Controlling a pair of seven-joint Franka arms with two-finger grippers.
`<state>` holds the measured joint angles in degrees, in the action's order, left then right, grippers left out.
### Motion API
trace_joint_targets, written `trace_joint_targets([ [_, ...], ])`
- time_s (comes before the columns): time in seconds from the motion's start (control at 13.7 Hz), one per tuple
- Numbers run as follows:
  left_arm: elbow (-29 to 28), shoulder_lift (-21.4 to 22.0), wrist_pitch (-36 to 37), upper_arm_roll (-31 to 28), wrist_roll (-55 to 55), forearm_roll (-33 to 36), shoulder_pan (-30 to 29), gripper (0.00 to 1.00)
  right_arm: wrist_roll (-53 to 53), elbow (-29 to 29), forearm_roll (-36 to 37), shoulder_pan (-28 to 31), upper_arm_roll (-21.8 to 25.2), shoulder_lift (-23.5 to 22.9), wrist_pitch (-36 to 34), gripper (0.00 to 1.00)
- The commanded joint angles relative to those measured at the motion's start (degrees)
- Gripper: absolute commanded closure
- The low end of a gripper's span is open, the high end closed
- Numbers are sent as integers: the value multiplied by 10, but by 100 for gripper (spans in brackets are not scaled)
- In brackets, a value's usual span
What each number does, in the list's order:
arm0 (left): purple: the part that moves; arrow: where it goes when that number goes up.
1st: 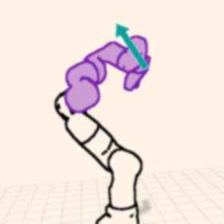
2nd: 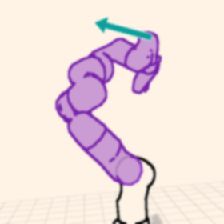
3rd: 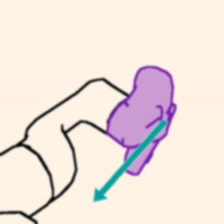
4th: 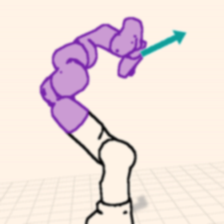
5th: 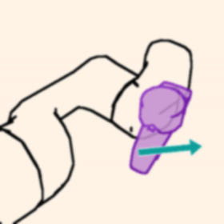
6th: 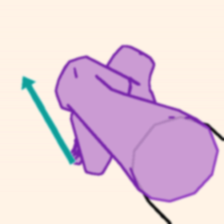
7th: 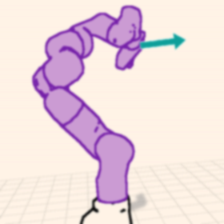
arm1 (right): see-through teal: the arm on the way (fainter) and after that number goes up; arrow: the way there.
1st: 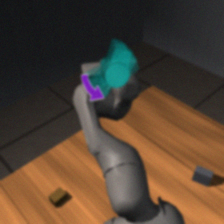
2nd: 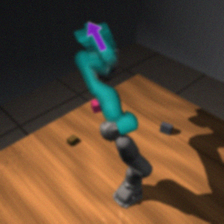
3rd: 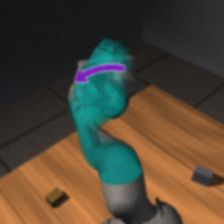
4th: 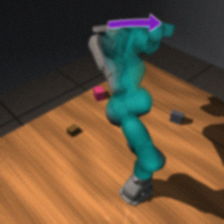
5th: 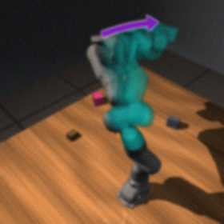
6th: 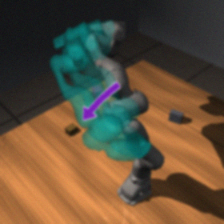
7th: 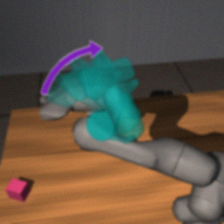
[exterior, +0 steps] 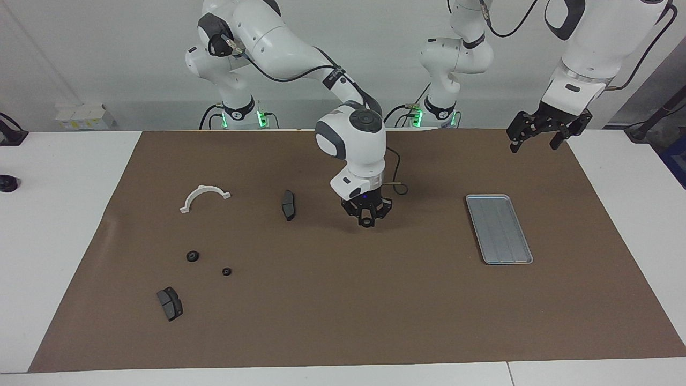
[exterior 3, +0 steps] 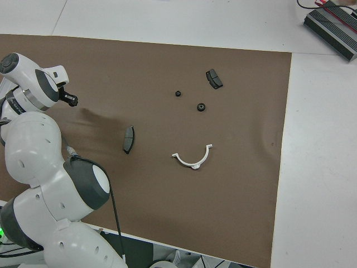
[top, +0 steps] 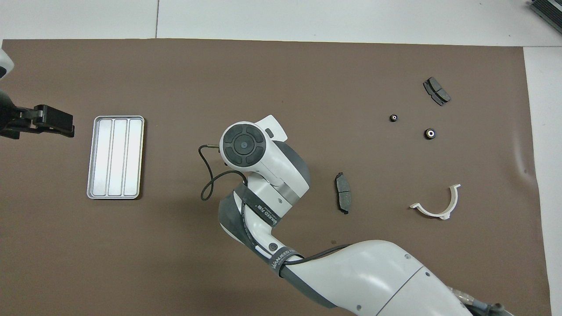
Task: Pick bearing gear from pile to tray
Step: 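Carry the bearing with the right gripper toward the table center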
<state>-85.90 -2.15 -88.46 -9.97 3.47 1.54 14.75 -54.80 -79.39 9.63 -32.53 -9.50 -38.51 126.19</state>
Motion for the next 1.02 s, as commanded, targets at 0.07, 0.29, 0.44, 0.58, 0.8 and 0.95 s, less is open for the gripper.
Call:
trace_joint_targets([
  [0.07, -16, 13, -8, 5, 4, 8, 2, 0, -15, -12, 14, -17, -2, -11, 26, 100],
  [0.29, -19, 14, -5, 5, 2, 8, -1, 0, -15, -21, 14, -21, -2, -8, 16, 71],
  [0.44, -22, 14, -7, 5, 3, 8, 0, 0, -17, -30, 14, -26, -2, -6, 12, 64],
  [0.58, -29, 20, -4, 5, -5, 8, 4, 0, -21, -29, 14, -26, -1, -3, -1, 7],
  [0.8, -42, 25, -13, 6, 7, 7, 4, 0, -16, -38, 14, -4, 1, 26, -3, 0],
  [0.95, -49, 25, -34, 7, 22, -20, 5, 0, -3, -73, 14, 38, 0, 68, 5, 0],
])
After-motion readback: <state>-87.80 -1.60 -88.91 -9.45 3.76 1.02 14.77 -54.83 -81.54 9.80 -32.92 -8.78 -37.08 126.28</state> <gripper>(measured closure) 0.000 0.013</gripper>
